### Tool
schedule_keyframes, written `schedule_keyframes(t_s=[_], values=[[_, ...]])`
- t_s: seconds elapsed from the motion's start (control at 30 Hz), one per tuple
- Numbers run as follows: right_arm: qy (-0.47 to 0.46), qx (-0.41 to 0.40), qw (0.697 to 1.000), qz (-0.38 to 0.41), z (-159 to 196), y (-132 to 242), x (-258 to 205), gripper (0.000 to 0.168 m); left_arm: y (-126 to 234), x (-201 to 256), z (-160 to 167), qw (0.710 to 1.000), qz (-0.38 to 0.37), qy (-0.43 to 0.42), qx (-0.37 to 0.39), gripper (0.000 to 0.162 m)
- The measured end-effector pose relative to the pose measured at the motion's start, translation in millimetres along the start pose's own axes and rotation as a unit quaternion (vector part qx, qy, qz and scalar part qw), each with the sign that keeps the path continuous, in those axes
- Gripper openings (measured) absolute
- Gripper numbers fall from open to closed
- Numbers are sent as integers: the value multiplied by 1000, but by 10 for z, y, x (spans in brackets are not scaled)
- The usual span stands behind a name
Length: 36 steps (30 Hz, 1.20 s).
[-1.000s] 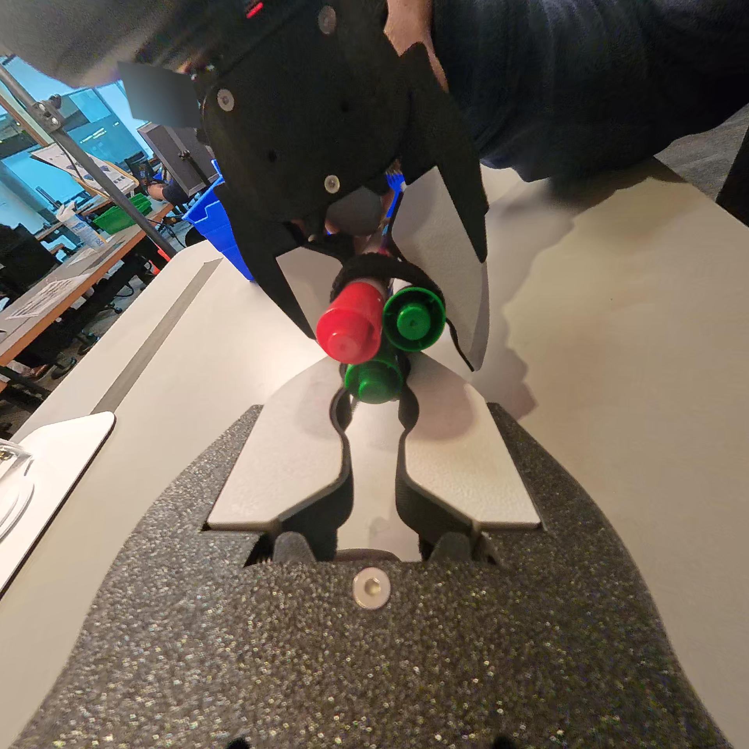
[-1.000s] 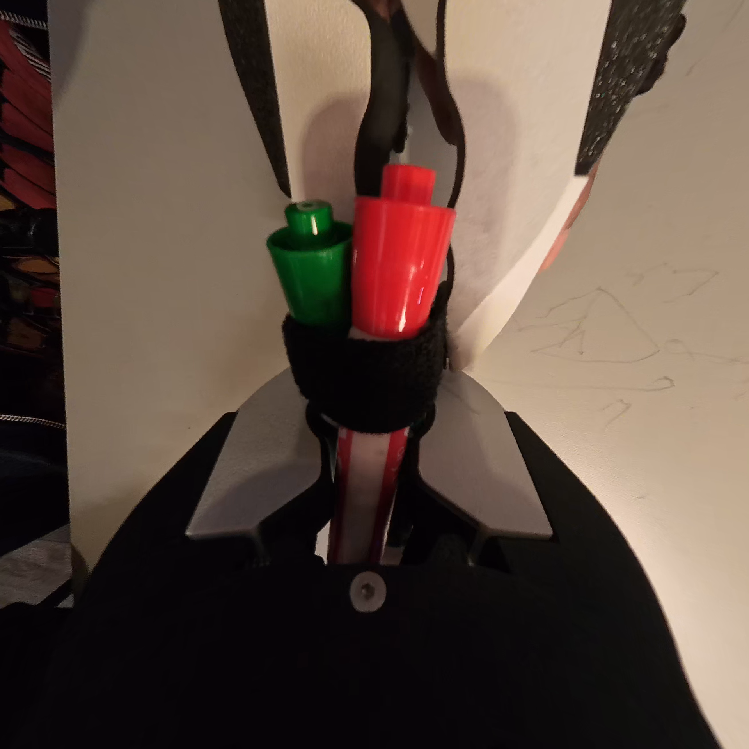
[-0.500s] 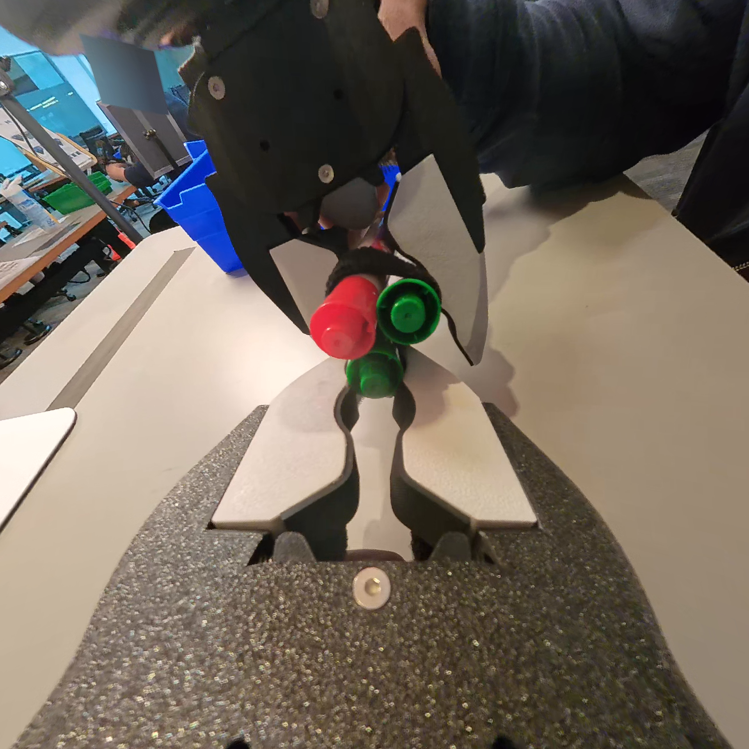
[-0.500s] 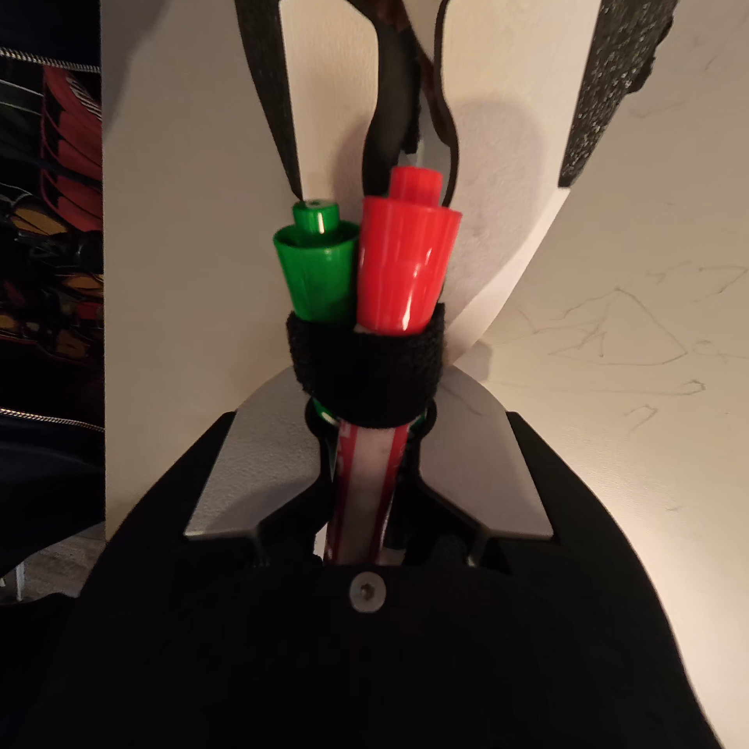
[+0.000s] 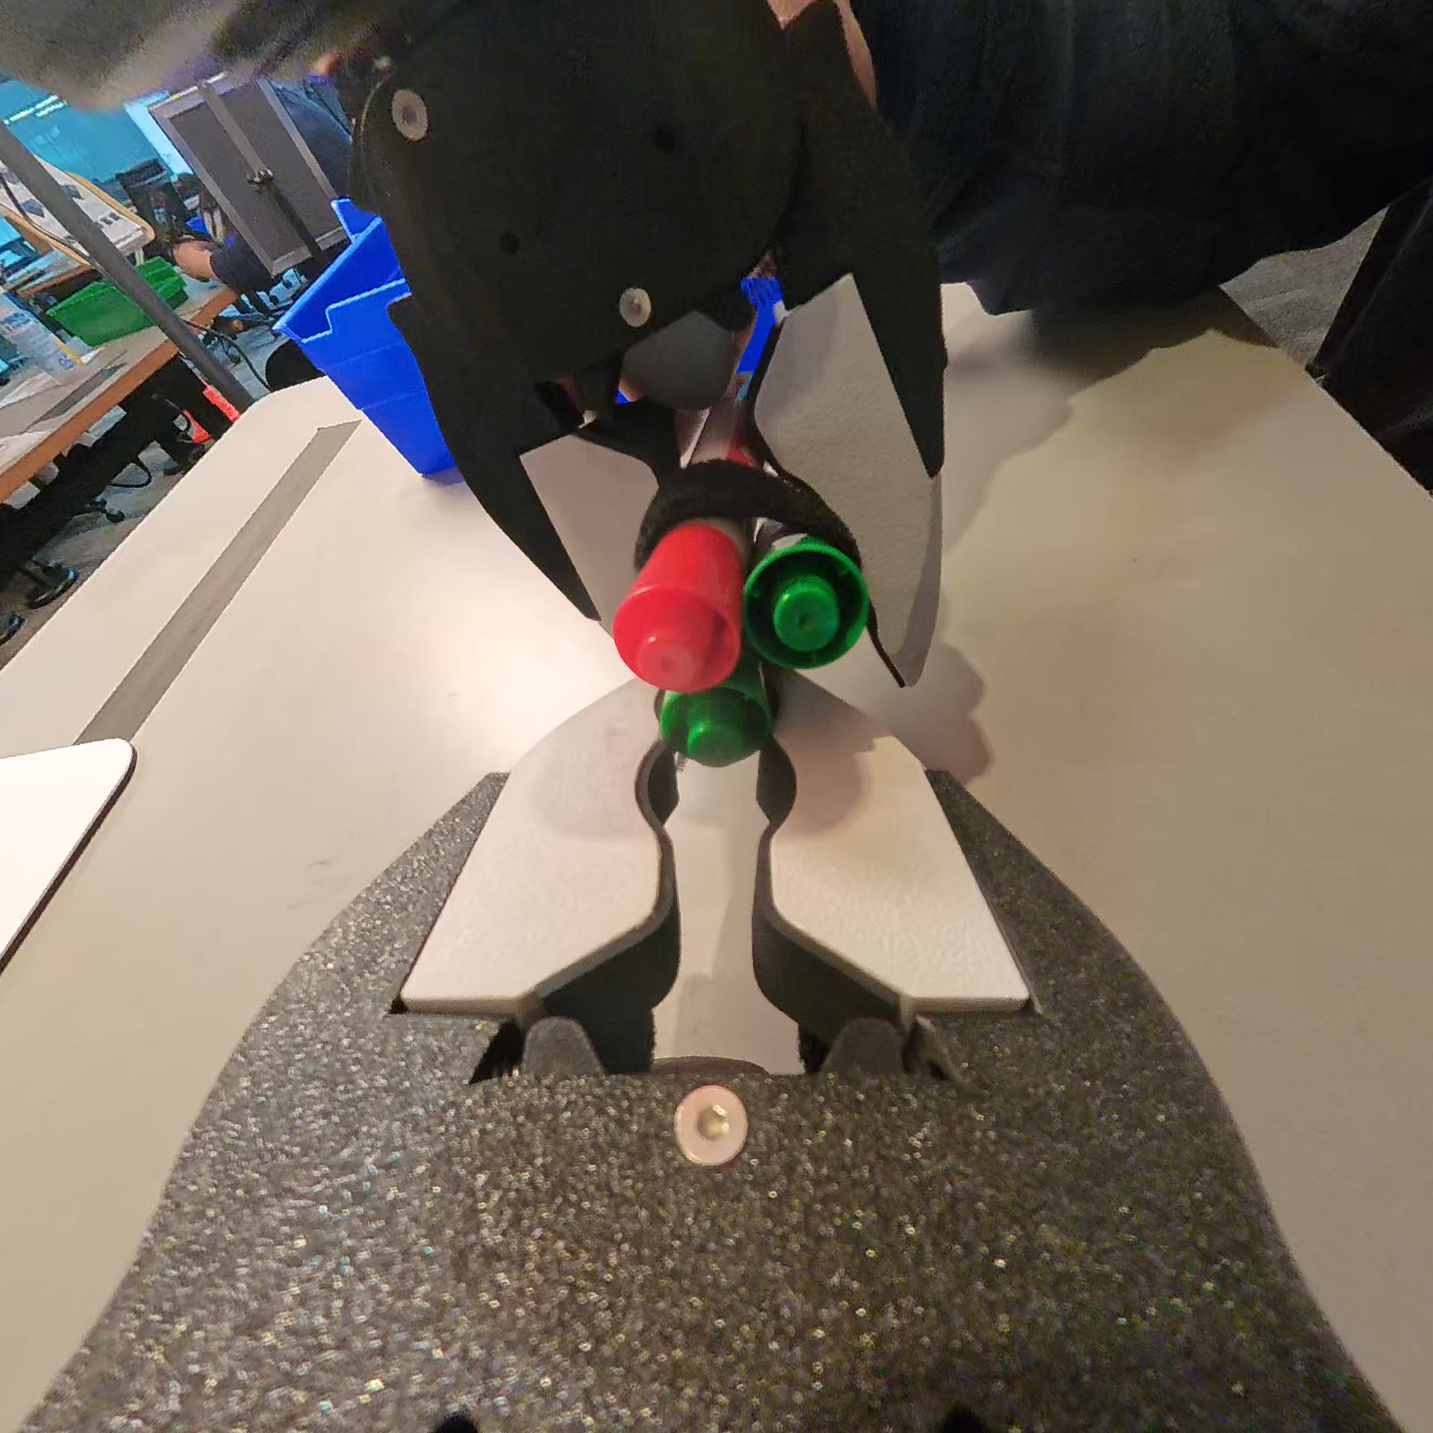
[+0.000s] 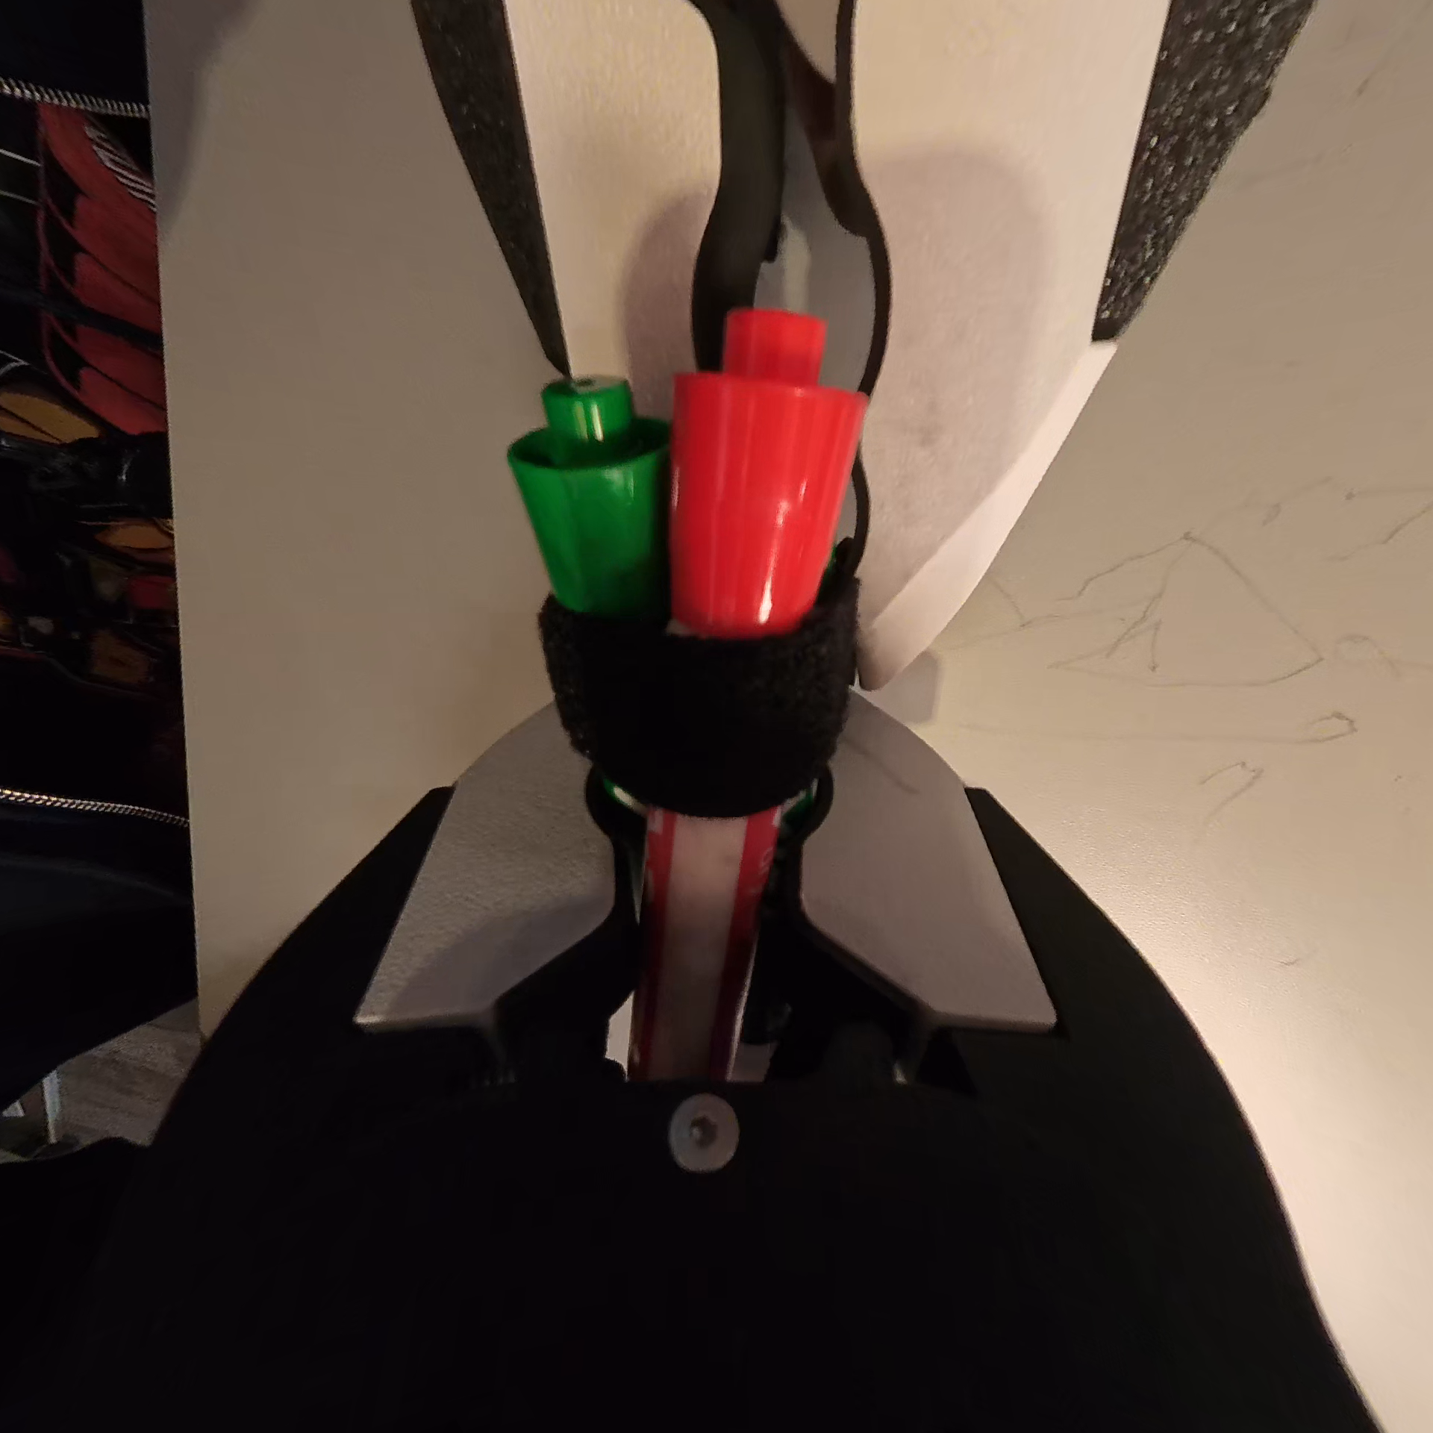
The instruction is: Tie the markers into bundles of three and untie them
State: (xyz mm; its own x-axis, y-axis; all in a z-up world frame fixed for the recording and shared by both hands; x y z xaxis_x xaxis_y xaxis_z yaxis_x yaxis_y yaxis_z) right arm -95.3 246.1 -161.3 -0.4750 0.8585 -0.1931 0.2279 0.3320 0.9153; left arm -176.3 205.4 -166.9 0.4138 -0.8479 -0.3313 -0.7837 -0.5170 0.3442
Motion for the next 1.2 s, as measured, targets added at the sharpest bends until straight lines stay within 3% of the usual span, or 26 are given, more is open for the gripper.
schedule_keyframes(t_s=[0.8,1.2], values=[[-5,21,1000,-9,-13,25,20,41,23,-38,6,1000,-16,11,2,16],[-8,29,999,-11,-17,38,32,41,45,-57,6,999,-14,36,25,4]])
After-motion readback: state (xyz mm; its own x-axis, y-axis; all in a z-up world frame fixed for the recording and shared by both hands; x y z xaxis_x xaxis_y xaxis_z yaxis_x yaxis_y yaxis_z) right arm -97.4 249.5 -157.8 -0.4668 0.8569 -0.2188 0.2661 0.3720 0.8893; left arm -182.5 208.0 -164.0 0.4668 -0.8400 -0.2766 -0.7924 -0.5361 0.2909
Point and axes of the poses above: each gripper's, where its closed fingertips meet, y back along the fingers, z out of its underside, x = y × z across the jaws, the point moved 7 cm from there along y, back along the fingers, and after that the axes turned 4 degrees about -y, right-handed, at the moved point
